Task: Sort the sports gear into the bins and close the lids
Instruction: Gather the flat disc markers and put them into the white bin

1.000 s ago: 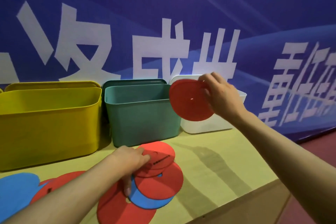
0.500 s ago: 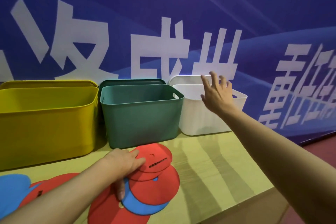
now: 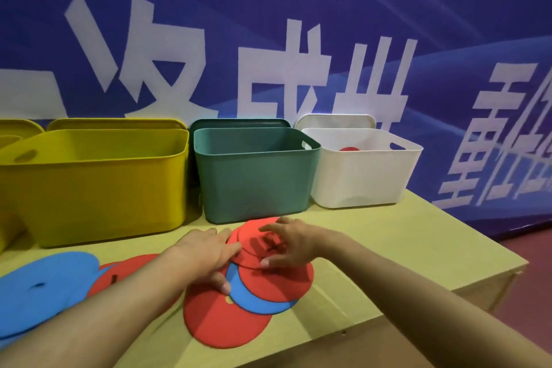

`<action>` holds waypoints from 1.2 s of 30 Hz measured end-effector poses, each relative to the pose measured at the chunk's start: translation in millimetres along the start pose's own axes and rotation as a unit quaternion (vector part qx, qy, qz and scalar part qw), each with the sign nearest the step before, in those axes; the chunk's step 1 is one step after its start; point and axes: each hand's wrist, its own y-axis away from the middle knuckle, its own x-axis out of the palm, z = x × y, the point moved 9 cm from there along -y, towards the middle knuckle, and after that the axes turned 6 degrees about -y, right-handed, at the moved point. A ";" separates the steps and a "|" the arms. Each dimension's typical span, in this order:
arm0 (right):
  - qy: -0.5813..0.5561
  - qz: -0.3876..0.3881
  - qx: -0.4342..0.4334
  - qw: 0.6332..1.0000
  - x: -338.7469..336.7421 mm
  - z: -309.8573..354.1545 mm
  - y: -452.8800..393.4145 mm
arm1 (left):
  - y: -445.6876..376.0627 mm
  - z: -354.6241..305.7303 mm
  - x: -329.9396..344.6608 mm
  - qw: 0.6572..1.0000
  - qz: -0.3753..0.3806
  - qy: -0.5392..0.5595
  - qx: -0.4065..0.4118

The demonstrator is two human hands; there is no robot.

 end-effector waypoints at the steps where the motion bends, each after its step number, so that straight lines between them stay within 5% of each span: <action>1: 0.009 0.005 -0.013 1.000 10.5 8.9 -1.9 | 4.5 2.0 3.9 1.000 -0.003 0.005 -0.007; 17: 0.270 -0.139 -0.075 0.950 4.8 46.4 4.0 | 43.3 -8.3 19.8 0.999 -0.012 0.051 -0.013; 24: 0.227 -0.080 0.019 0.970 11.9 30.1 11.4 | 57.8 -13.1 24.9 0.997 0.001 0.072 -0.002; 31: 0.208 -0.091 -0.088 0.970 6.8 42.9 74.0 | 60.6 -5.5 31.2 0.995 0.012 0.095 0.004; 36: 0.198 -0.104 -0.056 0.973 8.7 39.7 88.2 | 54.3 -7.7 26.9 0.995 0.014 0.095 0.009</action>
